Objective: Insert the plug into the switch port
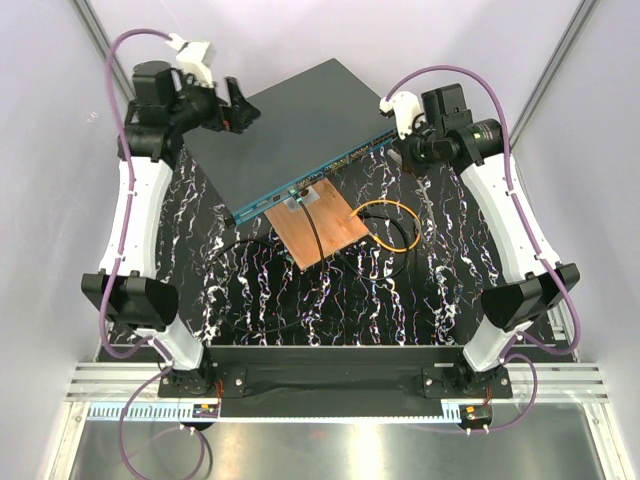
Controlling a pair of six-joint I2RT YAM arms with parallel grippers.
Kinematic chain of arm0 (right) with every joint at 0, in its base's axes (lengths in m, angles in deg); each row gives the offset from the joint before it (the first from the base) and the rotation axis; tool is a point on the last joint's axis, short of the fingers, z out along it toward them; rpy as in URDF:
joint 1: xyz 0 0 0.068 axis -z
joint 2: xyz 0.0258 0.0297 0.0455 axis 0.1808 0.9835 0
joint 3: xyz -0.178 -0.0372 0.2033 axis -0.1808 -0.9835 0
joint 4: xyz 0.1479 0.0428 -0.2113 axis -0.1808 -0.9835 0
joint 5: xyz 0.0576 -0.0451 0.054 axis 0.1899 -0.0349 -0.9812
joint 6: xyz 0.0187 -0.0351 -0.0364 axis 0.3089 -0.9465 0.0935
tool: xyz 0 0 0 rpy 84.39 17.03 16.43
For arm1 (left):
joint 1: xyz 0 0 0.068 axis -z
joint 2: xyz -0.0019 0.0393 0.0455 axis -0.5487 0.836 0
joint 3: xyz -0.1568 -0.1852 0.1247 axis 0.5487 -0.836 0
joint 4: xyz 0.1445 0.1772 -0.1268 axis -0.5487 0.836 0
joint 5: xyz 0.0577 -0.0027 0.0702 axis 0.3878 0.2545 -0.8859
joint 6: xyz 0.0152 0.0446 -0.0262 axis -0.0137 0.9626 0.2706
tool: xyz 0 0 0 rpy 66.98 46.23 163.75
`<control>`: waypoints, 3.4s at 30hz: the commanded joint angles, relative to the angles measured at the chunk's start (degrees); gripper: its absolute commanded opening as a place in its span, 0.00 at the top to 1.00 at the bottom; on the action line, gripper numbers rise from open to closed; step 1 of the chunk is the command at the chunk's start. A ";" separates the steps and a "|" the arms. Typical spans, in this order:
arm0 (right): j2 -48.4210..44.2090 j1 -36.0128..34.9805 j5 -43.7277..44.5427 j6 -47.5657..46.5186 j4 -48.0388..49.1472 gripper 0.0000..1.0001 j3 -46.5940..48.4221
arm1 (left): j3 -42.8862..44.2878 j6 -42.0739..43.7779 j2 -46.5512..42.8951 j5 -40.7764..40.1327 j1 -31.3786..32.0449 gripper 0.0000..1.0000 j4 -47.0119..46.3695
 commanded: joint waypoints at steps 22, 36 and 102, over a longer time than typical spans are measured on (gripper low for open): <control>-1.19 0.41 -1.53 3.75 -0.13 1.00 0.13 | -54.18 -64.71 -19.22 18.76 -30.79 0.01 -55.06; 1.98 0.32 -2.24 5.50 -0.66 1.00 3.29 | -64.73 -82.90 -9.38 16.03 -25.62 0.08 -89.06; 11.74 -5.48 7.43 6.91 -1.18 1.00 16.48 | -65.35 -86.24 -6.30 14.62 -20.86 1.00 -95.06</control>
